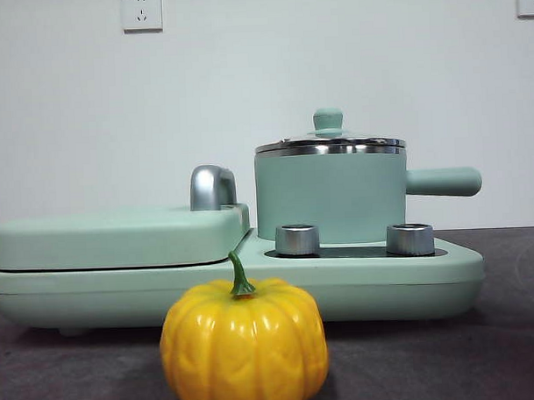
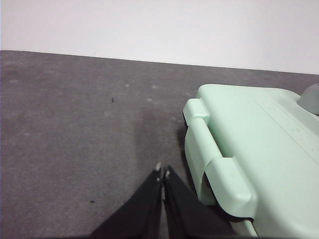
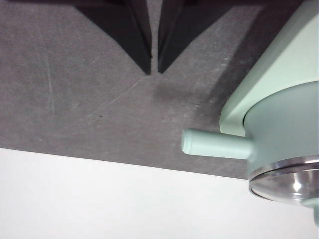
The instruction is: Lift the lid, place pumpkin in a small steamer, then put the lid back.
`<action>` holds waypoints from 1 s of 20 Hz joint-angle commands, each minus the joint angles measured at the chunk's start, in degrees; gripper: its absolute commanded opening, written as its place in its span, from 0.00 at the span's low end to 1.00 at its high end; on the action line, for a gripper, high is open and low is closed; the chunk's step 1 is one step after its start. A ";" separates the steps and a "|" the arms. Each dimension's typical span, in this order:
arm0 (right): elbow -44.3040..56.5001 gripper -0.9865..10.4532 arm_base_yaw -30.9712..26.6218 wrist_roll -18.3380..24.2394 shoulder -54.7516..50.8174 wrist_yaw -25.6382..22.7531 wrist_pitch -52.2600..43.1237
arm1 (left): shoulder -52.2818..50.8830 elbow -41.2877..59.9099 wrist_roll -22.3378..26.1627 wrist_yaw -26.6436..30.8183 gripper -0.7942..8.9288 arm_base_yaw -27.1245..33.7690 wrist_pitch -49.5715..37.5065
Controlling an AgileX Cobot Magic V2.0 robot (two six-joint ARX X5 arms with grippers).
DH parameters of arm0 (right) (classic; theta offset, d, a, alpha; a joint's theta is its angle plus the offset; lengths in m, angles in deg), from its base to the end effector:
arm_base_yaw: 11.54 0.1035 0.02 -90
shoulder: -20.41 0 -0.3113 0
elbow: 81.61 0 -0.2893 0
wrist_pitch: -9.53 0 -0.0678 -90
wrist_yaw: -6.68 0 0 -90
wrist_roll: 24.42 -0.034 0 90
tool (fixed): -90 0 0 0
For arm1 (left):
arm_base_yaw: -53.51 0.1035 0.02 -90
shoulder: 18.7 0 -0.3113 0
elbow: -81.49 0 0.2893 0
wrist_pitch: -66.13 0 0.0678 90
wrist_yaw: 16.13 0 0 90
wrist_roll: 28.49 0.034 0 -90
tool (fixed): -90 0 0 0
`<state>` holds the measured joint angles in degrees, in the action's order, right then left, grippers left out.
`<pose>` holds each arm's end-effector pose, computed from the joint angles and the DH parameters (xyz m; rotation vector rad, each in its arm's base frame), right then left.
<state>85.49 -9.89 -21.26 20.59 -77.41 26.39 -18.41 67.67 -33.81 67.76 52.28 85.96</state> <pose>0.0921 0.0062 0.1608 -0.0524 0.0686 0.1338 0.0909 -0.0056 0.1616 -0.0973 0.1158 -0.1228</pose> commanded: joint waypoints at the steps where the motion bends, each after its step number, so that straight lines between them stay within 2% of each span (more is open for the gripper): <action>1: 0.22 0.10 0.09 -0.11 0.02 0.00 -0.63 | -0.11 1.14 0.46 0.02 0.09 0.11 -0.61; 9: 0.22 0.10 0.09 -0.15 0.02 0.04 -2.45 | -0.11 1.11 -7.30 -0.02 0.09 0.09 -0.63; 12: 0.20 0.10 0.09 -0.26 0.02 0.11 -2.95 | -0.11 1.11 -12.55 -0.15 0.09 0.09 -0.63; 15: 0.17 0.10 0.09 -5.42 0.02 0.09 -2.99 | -0.11 1.11 -18.25 -0.39 0.09 0.09 -0.61; 20: 0.17 0.10 0.09 -14.21 0.02 -0.17 -2.99 | -0.11 1.11 -30.97 -0.37 0.09 0.09 -0.61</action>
<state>85.49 -9.89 -30.44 20.59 -77.38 24.01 -18.41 67.67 -57.70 67.59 52.28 85.96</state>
